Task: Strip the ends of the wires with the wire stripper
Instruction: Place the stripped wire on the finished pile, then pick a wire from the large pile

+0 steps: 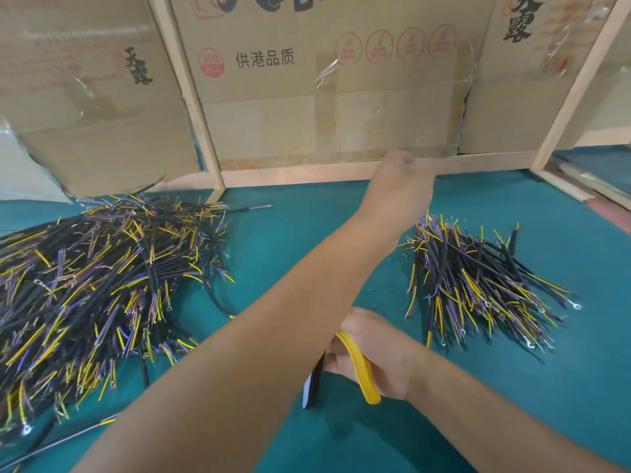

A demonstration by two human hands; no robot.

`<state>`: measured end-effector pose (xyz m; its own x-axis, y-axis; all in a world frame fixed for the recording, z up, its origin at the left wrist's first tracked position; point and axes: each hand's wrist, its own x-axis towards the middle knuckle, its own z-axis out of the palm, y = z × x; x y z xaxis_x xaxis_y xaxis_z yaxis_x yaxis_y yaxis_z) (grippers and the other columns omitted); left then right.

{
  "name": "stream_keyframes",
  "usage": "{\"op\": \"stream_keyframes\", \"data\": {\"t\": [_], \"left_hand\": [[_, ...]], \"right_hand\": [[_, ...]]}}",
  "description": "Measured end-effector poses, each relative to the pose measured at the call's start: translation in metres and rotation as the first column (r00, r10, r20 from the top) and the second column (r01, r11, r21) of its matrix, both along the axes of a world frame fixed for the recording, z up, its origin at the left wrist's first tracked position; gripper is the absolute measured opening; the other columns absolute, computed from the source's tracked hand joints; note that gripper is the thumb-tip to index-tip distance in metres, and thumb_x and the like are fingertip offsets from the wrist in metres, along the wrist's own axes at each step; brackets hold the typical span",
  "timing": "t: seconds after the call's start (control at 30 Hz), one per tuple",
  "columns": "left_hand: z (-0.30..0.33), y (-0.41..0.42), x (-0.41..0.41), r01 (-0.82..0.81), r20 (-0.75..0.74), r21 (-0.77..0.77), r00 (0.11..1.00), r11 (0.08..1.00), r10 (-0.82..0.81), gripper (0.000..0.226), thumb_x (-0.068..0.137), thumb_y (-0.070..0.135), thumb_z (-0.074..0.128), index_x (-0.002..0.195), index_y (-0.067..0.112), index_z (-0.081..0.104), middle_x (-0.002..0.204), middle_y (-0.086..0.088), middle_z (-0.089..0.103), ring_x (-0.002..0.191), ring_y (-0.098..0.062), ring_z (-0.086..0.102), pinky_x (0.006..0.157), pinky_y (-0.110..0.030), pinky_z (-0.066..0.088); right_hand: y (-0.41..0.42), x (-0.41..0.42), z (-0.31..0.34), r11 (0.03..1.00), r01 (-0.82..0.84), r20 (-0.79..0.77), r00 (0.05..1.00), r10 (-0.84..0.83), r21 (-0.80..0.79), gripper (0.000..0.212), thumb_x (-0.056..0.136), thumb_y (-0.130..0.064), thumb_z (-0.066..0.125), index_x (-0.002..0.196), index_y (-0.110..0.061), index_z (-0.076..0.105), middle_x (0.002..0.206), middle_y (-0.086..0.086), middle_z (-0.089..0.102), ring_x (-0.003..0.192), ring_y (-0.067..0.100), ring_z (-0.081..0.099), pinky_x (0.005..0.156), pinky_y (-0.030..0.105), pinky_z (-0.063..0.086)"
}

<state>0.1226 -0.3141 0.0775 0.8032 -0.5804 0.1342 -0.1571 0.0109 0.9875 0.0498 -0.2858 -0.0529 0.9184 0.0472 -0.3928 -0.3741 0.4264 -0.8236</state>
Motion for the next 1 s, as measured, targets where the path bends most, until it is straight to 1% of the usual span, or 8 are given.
{"op": "stream_keyframes", "data": {"t": [0.07,0.13,0.37,0.5,0.67,0.77,0.83,1.0], "left_hand": [[0.007,0.015,0.007,-0.038,0.043,0.014,0.998,0.999,0.037,0.020,0.096,0.019,0.053,0.076,0.022,0.050,0.083,0.002,0.053,0.081,-0.019,0.053,0.081,-0.035,0.054],[0.011,0.036,0.019,-0.079,0.094,-0.016,0.992,0.997,0.080,0.011,0.096,0.020,0.054,0.085,0.022,0.056,0.090,0.004,0.058,0.092,-0.018,0.061,0.091,-0.044,0.055],[-0.025,0.149,0.075,-0.301,0.241,0.042,0.928,0.953,0.283,0.010,0.099,0.017,0.053,0.094,0.016,0.062,0.107,-0.005,0.067,0.079,-0.008,0.067,0.066,-0.028,0.055],[-0.079,0.208,0.098,-0.474,0.363,0.246,0.854,0.845,0.373,0.012,0.095,0.012,0.057,0.088,0.017,0.065,0.079,-0.001,0.065,0.059,-0.003,0.058,0.065,-0.034,0.049],[-0.106,0.261,0.109,-0.443,0.523,0.500,0.839,0.744,0.148,0.013,0.093,0.013,0.063,0.087,0.025,0.067,0.072,0.009,0.066,0.071,-0.016,0.059,0.069,-0.030,0.043],[-0.096,0.282,0.109,-0.325,0.476,0.627,0.879,0.708,-0.017,0.010,0.094,0.016,0.064,0.089,0.023,0.068,0.062,0.013,0.063,0.055,-0.003,0.051,0.056,-0.018,0.039],[-0.091,0.289,0.108,-0.312,0.434,0.729,0.899,0.610,-0.060,0.013,0.094,0.021,0.062,0.082,0.021,0.065,0.058,0.010,0.066,0.045,-0.001,0.048,0.050,-0.020,0.037],[-0.085,0.291,0.101,-0.207,0.268,0.905,0.956,0.371,-0.119,0.015,0.089,0.023,0.057,0.077,0.016,0.061,0.056,0.002,0.069,0.054,-0.012,0.059,0.061,-0.029,0.047]], "right_hand": [[-0.001,-0.001,0.001,0.997,-0.064,0.054,0.997,0.063,0.032,0.016,0.098,-0.013,0.058,0.110,-0.004,0.065,0.104,0.014,0.072,0.091,0.025,0.071,0.088,0.037,0.058],[0.000,-0.001,0.003,0.997,-0.069,0.062,0.996,0.066,0.047,0.021,0.099,-0.013,0.057,0.114,0.000,0.066,0.110,0.016,0.073,0.102,0.028,0.071,0.091,0.038,0.058],[0.004,-0.002,0.008,0.989,-0.051,0.056,0.997,0.043,0.140,0.030,0.100,-0.007,0.050,0.120,0.013,0.061,0.123,0.030,0.066,0.111,0.038,0.068,0.090,0.044,0.058],[0.006,0.000,0.007,0.989,-0.023,0.038,0.999,0.017,0.149,0.029,0.101,-0.007,0.049,0.118,0.011,0.063,0.118,0.028,0.069,0.107,0.038,0.070,0.083,0.041,0.060],[0.005,0.001,0.006,0.990,-0.025,0.036,0.999,0.020,0.136,0.030,0.101,-0.009,0.048,0.122,0.009,0.060,0.118,0.028,0.069,0.110,0.040,0.069,0.082,0.040,0.060],[0.005,0.002,0.005,0.991,-0.032,0.039,0.999,0.027,0.132,0.031,0.102,-0.010,0.048,0.123,0.008,0.060,0.119,0.027,0.069,0.110,0.040,0.068,0.083,0.039,0.060],[0.005,0.001,0.003,0.991,-0.038,0.050,0.998,0.032,0.126,0.031,0.102,-0.010,0.048,0.124,0.009,0.059,0.119,0.027,0.069,0.111,0.040,0.068,0.083,0.039,0.060],[0.008,0.002,0.004,0.995,-0.049,0.064,0.997,0.043,0.091,0.031,0.100,-0.011,0.048,0.122,0.009,0.056,0.117,0.027,0.070,0.109,0.038,0.069,0.080,0.039,0.061]]}}
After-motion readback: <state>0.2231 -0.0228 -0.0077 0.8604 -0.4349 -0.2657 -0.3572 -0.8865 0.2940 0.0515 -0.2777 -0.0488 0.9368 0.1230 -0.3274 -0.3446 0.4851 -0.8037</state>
